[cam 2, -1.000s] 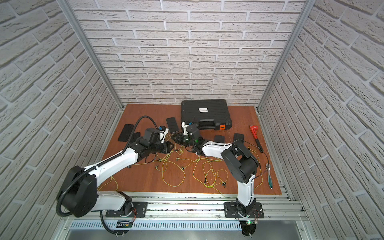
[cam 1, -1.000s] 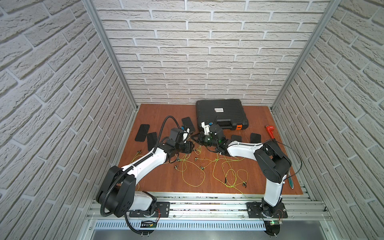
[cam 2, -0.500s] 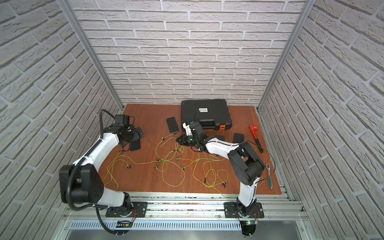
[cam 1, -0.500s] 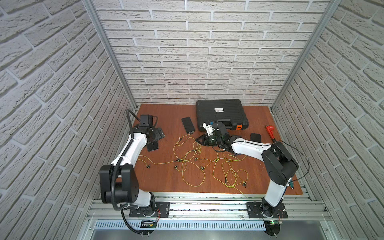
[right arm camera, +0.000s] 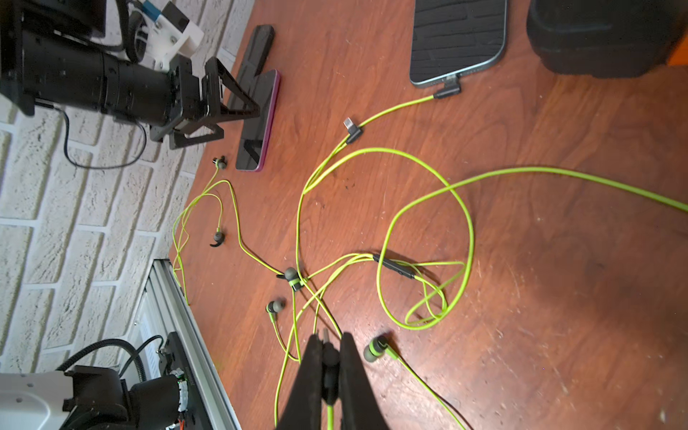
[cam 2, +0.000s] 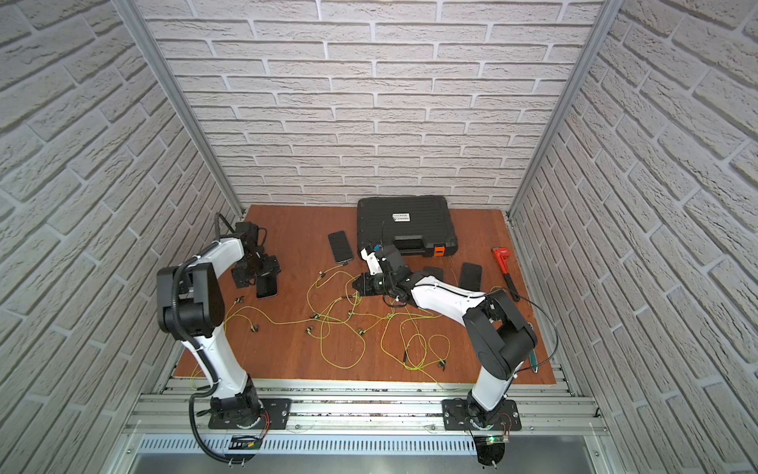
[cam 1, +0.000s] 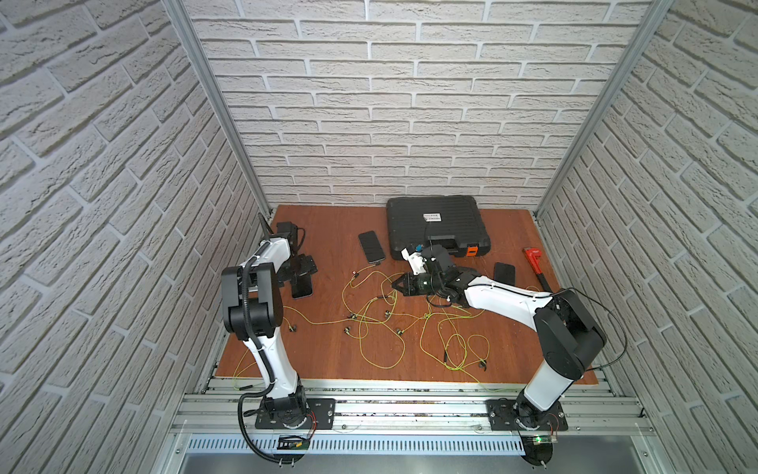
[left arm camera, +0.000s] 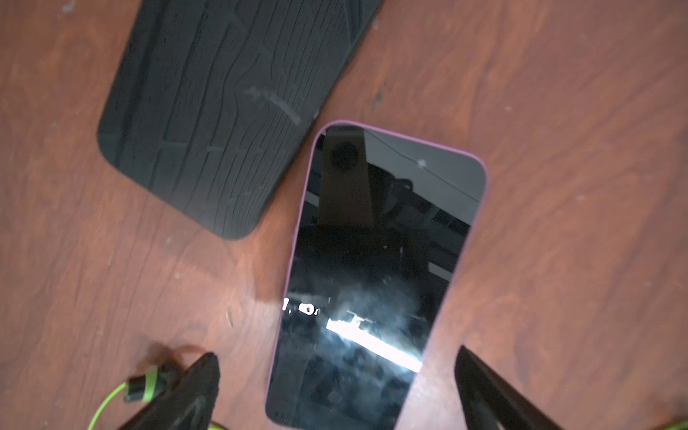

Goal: Plug wired earphones into phones
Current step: Pick up the wired earphone from the center of the board, then pick up the phone at the center of the board.

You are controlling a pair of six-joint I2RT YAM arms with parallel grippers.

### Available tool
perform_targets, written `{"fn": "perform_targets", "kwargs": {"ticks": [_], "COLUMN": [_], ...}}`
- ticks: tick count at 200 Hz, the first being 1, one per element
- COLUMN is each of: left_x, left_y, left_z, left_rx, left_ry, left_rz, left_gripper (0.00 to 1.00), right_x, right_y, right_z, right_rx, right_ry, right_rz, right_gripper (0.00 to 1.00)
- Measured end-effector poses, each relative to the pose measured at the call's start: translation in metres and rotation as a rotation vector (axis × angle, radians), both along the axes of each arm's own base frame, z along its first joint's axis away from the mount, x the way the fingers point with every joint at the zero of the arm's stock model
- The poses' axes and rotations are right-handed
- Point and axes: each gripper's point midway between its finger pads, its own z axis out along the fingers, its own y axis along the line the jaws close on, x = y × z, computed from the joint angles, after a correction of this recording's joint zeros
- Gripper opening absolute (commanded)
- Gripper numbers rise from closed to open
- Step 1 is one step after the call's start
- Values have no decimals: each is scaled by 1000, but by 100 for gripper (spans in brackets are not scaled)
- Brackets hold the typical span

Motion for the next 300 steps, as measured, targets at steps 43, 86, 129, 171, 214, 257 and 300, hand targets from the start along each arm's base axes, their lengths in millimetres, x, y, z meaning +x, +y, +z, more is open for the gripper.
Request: {"fn": "perform_targets", "kwargs": {"ticks": [43, 86, 129, 171, 214, 257, 300], "left_x": [8, 13, 20, 21, 18, 4, -6], "left_y": [2, -3, -9, -18, -32, -46, -35], "left_z": [-13, -21, -21, -22, -24, -24, -25], "left_rx": [-1, -12, 4, -9, -45, -35, -46], "left_ry": [38, 78, 104, 122, 124, 149, 180], "left_rz": [-58, -135, -245, -364, -426, -460, -438], "left_gripper": [98, 98, 92, 87, 88, 90, 84], "right_x": [0, 1, 1, 2, 3, 3, 4], "right_y": [-3, -4, -4, -5, -5, -5, -6], "right_z": [-1, 0, 0, 0, 0, 0, -1], "right_rx": [-12, -14, -16, -19, -21, -20, -24], "right_ry": [-7, -13, -16, -18, -18, -16, -18], "right_rz": [-7, -13, -16, -21, -25, -32, -36], "right_gripper": [6, 6, 6, 6, 6, 6, 6]}}
